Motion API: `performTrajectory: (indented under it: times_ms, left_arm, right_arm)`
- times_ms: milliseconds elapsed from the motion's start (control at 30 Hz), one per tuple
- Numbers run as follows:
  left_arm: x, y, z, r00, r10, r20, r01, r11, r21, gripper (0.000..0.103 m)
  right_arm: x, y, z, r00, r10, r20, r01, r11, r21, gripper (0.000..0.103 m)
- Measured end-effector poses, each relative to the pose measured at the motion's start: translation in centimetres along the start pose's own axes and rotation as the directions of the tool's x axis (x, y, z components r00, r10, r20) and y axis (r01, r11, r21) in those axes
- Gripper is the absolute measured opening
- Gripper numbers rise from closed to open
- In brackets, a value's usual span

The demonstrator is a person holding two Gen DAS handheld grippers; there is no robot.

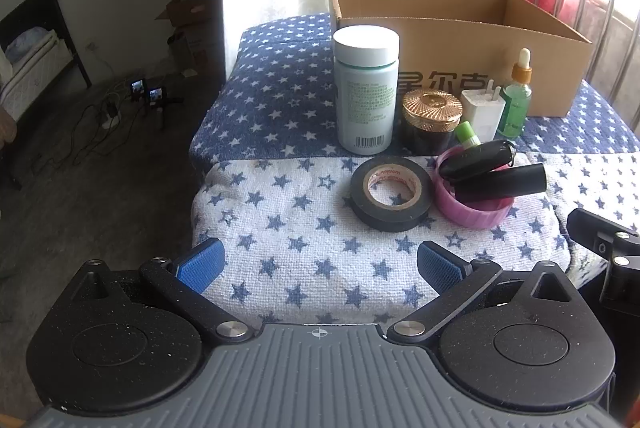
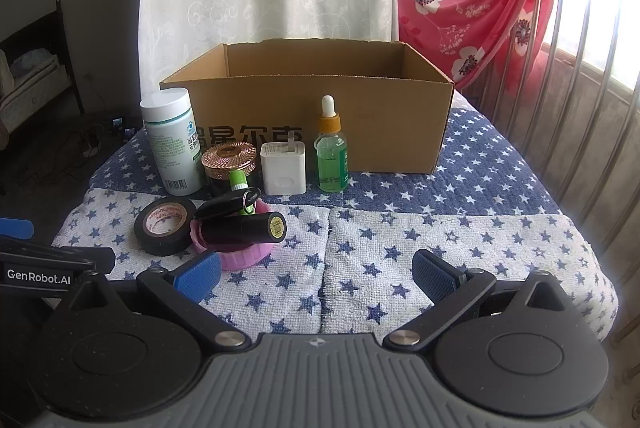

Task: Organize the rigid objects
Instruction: 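Move the right gripper toward the black oval item on the pink lid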

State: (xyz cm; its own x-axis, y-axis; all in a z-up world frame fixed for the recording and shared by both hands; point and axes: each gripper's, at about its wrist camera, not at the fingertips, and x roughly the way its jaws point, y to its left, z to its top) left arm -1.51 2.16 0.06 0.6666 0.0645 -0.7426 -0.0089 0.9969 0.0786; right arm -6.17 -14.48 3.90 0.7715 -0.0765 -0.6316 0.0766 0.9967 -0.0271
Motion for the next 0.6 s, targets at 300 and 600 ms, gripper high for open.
performTrajectory:
  times_ms: [300,600]
  left_arm:
    - [0.14,0.0,-0.2,1.0,0.002,-0.004,-0.002,1.0,0.001,0.103]
    - [0.3,0.04,-0.3,1.0,0.003,-0.003,-0.003,1.0,0.003,0.103]
  right_arm:
    - [0.02,0.0,-0.07,1.0,0.004,-0.001,-0.004,1.0,0.002,0.103]
    - [0.24,-0.12,-0.14,1.0,0.011,0.001,-0.011,1.0,0.009,0.103]
